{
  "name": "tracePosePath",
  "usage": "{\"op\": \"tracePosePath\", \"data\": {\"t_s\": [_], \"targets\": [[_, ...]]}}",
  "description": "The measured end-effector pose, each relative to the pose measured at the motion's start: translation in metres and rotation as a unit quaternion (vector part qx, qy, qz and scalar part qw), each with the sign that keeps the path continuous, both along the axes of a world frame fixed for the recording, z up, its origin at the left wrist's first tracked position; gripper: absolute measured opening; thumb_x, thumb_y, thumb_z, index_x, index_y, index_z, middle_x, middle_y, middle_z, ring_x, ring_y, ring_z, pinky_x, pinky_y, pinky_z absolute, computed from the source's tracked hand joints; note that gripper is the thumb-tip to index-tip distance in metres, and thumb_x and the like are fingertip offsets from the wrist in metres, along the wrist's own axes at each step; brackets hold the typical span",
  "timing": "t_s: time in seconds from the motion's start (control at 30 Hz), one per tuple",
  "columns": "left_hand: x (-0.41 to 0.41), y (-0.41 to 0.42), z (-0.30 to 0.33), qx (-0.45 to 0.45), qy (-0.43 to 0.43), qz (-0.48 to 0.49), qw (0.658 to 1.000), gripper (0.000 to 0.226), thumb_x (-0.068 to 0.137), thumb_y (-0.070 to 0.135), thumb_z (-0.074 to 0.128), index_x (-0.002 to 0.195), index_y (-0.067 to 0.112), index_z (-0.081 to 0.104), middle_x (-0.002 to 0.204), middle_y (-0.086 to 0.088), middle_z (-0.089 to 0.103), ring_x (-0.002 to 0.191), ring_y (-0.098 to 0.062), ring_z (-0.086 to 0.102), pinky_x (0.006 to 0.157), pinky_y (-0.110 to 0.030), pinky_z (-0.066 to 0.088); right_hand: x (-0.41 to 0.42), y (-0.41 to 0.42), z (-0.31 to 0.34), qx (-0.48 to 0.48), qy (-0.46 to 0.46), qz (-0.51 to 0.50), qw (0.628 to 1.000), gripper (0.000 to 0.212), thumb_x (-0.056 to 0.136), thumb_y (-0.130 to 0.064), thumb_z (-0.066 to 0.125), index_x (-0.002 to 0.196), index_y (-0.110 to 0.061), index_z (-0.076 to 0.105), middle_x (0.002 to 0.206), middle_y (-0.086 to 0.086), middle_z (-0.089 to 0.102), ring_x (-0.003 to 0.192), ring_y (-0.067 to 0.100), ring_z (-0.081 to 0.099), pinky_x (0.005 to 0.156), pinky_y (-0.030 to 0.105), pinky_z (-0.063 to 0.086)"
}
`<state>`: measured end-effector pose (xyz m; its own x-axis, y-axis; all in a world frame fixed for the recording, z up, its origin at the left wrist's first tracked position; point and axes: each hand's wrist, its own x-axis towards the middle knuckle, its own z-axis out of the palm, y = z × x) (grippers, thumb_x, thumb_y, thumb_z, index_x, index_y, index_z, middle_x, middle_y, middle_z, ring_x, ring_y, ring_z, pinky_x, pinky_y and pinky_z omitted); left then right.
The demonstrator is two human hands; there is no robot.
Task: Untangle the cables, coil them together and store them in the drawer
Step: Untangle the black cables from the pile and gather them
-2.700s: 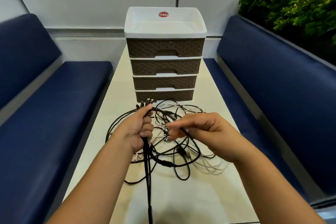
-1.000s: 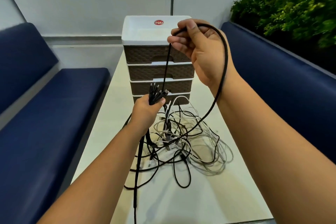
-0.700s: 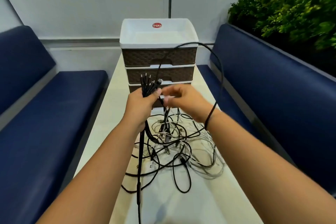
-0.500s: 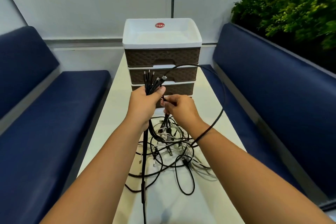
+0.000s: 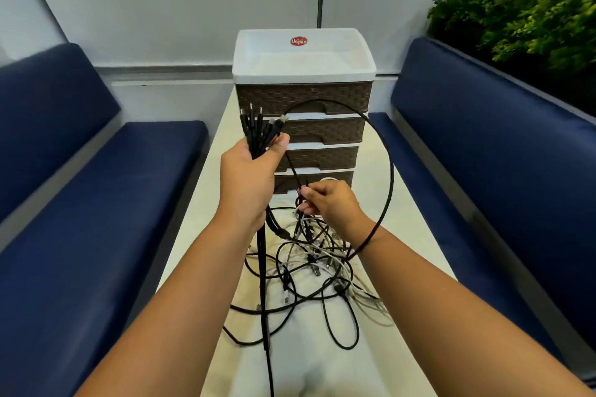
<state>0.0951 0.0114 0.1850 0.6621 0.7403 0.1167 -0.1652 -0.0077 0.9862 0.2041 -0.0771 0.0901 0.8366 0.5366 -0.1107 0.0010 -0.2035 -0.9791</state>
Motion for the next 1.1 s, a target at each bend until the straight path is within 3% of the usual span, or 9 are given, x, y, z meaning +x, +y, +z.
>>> {"op": "tracePosePath", "data": {"t_s": [0.07,0.2,0.37,0.43,0.5,0.7,0.77,0.93,1.1], "targets": [[-0.003,-0.001,-0.002,-0.005,-0.015,0.008,1.000,0.006,0.088,0.024,0.072,0.084,0.026,0.068,0.052,0.020,0.054,0.045,0.005,0.039,0.064,-0.036,0.041,0.001,-0.003,-0.001,0.049,0.045,-0.004,0.998,0.017,0.100,-0.007,0.050,0.088,-0.002,0.062,0.071,0.011,0.063,0.059,0.014,0.065,0.056,0.017,0.055],[-0.008,-0.003,-0.008,-0.017,-0.021,0.027,0.999,0.003,0.089,0.023,0.071,0.088,0.025,0.069,0.053,0.019,0.055,0.045,0.004,0.039,0.057,-0.037,0.039,0.002,-0.004,-0.001,0.079,0.118,-0.023,0.990,0.022,0.101,-0.005,0.047,0.081,-0.005,0.056,0.073,0.012,0.061,0.052,0.009,0.067,0.055,0.019,0.056],[-0.007,0.010,0.002,-0.062,-0.046,0.064,0.995,0.005,0.088,0.026,0.073,0.091,0.025,0.069,0.064,-0.003,0.064,0.070,-0.006,0.061,0.099,-0.060,0.040,-0.005,-0.008,-0.006,0.099,0.041,0.012,0.994,0.007,0.094,-0.005,0.061,0.091,-0.001,0.065,0.078,0.015,0.065,0.067,0.015,0.066,0.065,0.023,0.058],[-0.009,0.019,0.011,-0.088,-0.079,0.064,0.991,0.011,0.089,0.026,0.072,0.097,0.021,0.067,0.060,0.001,0.050,0.049,-0.004,0.041,0.060,-0.029,0.052,-0.004,-0.014,-0.016,0.047,-0.024,0.021,0.998,0.004,0.088,-0.010,0.070,0.086,-0.006,0.069,0.080,0.015,0.069,0.069,0.015,0.067,0.069,0.029,0.059],[-0.011,0.027,0.023,-0.088,-0.096,0.063,0.989,0.014,0.090,0.027,0.070,0.100,0.017,0.066,0.059,0.007,0.045,0.043,-0.004,0.023,0.040,-0.021,0.022,-0.002,-0.018,-0.026,-0.065,-0.113,0.022,0.991,0.008,0.081,-0.016,0.077,0.085,-0.012,0.072,0.080,0.009,0.072,0.074,0.019,0.068,0.077,0.038,0.057],[-0.016,0.030,0.040,-0.054,-0.066,-0.018,0.996,0.010,0.090,0.026,0.069,0.097,0.021,0.064,0.075,0.000,0.051,0.043,-0.005,0.022,0.038,-0.020,0.017,-0.009,-0.023,-0.012,-0.080,-0.088,0.041,0.992,0.026,0.086,0.000,0.063,0.092,-0.024,0.070,0.092,0.017,0.072,0.075,0.028,0.066,0.076,0.050,0.056],[-0.018,0.024,0.035,-0.047,-0.034,-0.035,0.998,0.009,0.089,0.026,0.070,0.094,0.021,0.065,0.070,0.001,0.044,0.043,-0.005,0.022,0.038,-0.020,0.016,-0.007,-0.029,0.007,-0.027,-0.085,0.040,0.995,0.024,0.092,0.000,0.057,0.103,-0.018,0.069,0.103,0.012,0.068,0.078,0.023,0.064,0.069,0.037,0.055],[-0.026,0.008,0.026,-0.036,0.020,-0.082,0.996,0.017,0.088,0.024,0.071,0.102,0.015,0.067,0.079,-0.008,0.041,0.045,-0.007,0.021,0.037,-0.019,0.017,-0.022,-0.070,0.100,0.242,0.138,0.069,0.958,0.053,0.101,-0.047,0.034,0.121,-0.005,0.060,0.099,0.010,0.071,0.080,0.020,0.067,0.073,0.029,0.055],[-0.038,-0.022,0.026,-0.008,0.039,-0.143,0.989,0.033,0.089,0.023,0.070,0.113,0.002,0.065,0.057,0.006,0.030,0.042,-0.007,0.022,0.038,-0.017,0.019,-0.056,-0.125,0.174,0.156,-0.030,0.173,0.972,0.053,0.087,-0.047,0.056,0.122,-0.007,0.062,0.087,0.007,0.067,0.056,0.013,0.049,0.053,0.021,0.043]]}}
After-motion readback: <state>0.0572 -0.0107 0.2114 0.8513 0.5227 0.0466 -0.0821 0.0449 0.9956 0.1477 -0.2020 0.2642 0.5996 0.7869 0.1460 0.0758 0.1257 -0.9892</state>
